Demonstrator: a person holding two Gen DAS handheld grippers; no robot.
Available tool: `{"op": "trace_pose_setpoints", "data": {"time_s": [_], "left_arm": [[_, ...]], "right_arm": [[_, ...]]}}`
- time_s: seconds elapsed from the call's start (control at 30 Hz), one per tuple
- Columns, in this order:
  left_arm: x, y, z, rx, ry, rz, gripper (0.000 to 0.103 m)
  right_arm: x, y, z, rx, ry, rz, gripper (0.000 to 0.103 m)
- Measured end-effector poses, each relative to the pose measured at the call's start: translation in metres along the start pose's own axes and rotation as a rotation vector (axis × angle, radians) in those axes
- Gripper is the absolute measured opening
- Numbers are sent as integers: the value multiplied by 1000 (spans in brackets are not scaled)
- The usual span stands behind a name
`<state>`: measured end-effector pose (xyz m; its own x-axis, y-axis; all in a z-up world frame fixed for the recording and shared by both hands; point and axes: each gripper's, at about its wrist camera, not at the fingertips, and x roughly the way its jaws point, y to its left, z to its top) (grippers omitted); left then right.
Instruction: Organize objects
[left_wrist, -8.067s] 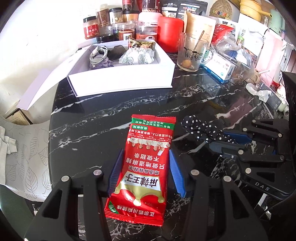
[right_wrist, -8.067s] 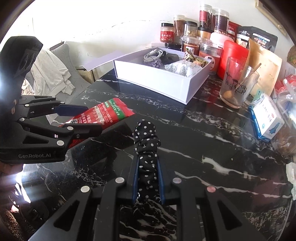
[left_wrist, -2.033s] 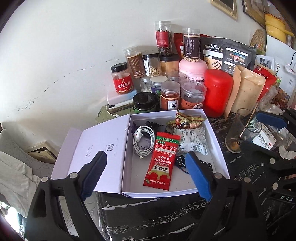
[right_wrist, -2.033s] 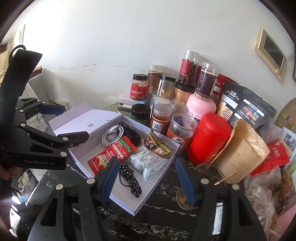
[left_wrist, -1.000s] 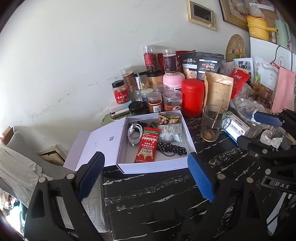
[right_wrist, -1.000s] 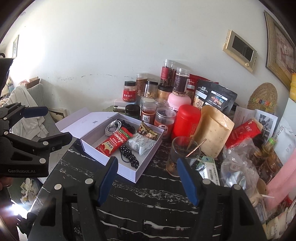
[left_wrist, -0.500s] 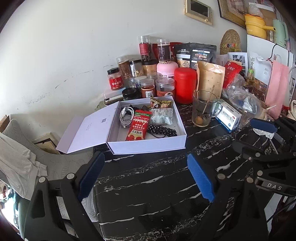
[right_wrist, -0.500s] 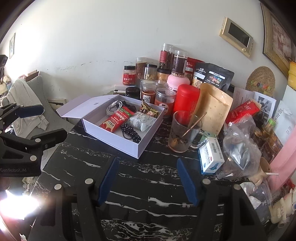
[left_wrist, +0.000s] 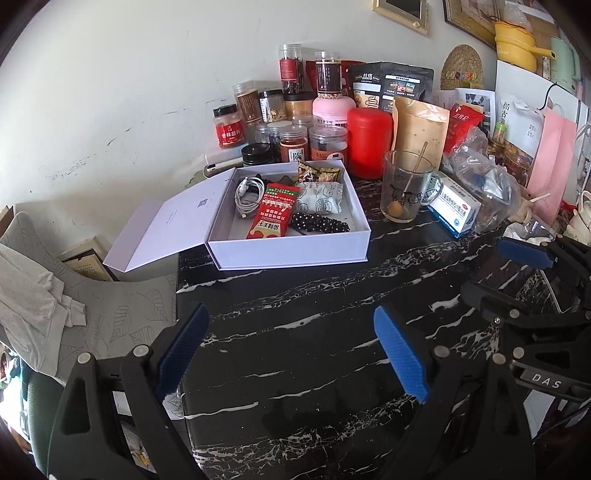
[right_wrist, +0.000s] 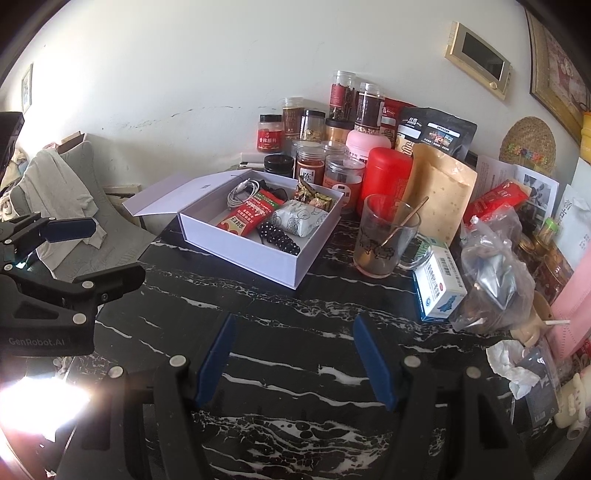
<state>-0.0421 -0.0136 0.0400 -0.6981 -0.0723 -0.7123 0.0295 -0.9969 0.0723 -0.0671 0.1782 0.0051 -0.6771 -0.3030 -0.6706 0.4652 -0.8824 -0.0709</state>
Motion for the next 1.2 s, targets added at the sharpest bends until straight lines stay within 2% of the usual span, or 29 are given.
{"op": "trace_pose_setpoints", "data": {"time_s": [1.2], "left_arm": [[-8,1,2,-12,6,-1,90]], "right_arm": [[-2,1,4,-7,-2,-7,67]]}}
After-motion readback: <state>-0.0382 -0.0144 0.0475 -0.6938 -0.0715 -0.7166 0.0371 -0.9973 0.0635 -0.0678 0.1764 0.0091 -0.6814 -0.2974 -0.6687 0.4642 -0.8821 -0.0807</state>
